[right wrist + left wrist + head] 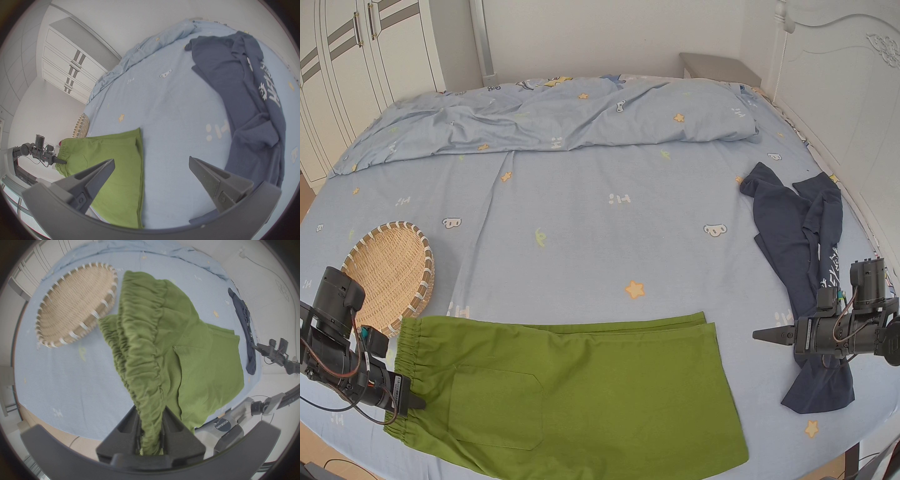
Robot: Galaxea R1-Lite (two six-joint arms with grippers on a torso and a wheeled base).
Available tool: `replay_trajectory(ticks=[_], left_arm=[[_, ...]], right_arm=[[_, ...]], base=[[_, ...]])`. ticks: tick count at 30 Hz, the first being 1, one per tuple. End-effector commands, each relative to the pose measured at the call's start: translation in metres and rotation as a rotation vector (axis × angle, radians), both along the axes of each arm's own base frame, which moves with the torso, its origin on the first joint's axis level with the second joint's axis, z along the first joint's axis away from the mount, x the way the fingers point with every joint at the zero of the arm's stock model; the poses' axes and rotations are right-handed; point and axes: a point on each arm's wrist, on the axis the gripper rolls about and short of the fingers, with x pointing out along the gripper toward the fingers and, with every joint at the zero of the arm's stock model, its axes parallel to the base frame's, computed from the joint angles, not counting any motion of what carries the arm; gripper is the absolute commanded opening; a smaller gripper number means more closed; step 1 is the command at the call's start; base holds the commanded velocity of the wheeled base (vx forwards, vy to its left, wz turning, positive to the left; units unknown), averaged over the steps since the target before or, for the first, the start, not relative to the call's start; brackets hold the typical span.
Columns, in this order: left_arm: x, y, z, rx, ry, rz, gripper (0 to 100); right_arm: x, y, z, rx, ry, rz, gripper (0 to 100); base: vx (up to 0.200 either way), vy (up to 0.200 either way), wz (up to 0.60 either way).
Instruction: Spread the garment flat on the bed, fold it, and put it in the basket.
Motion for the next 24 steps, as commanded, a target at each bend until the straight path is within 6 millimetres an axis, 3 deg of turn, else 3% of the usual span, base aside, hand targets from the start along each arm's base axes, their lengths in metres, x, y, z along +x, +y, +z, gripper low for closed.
replay_trajectory(ticks=[1, 5, 14, 20, 24], left_arm=[[-0.003, 0.005, 0.024, 0.056, -0.116, 0.054, 0], [-0.004, 0.025, 0.038, 0.103, -0.175, 0.094, 0], [-0.015, 0.050, 0.057, 0.165, -0.223, 0.181, 0], [-0.016, 0.043, 0.058, 0.154, -0.217, 0.146, 0], [-0.015, 0.021, 0.064, 0.107, -0.225, 0.061, 0]], right_arm=[[-0.004, 0.003, 0.028, -0.011, -0.087, -0.007, 100], [-0.006, 0.008, 0.027, -0.010, -0.078, 0.013, 100], [-0.006, 0.008, 0.026, -0.008, -0.074, 0.016, 100], [-0.005, 0.008, 0.026, -0.008, -0.073, 0.016, 100], [-0.005, 0.008, 0.026, -0.008, -0.071, 0.016, 100]], base=[[0.000, 0.000, 0.00], [0.000, 0.000, 0.00], [0.000, 0.000, 0.00], [0.000, 0.000, 0.00], [0.000, 0.000, 0.00]])
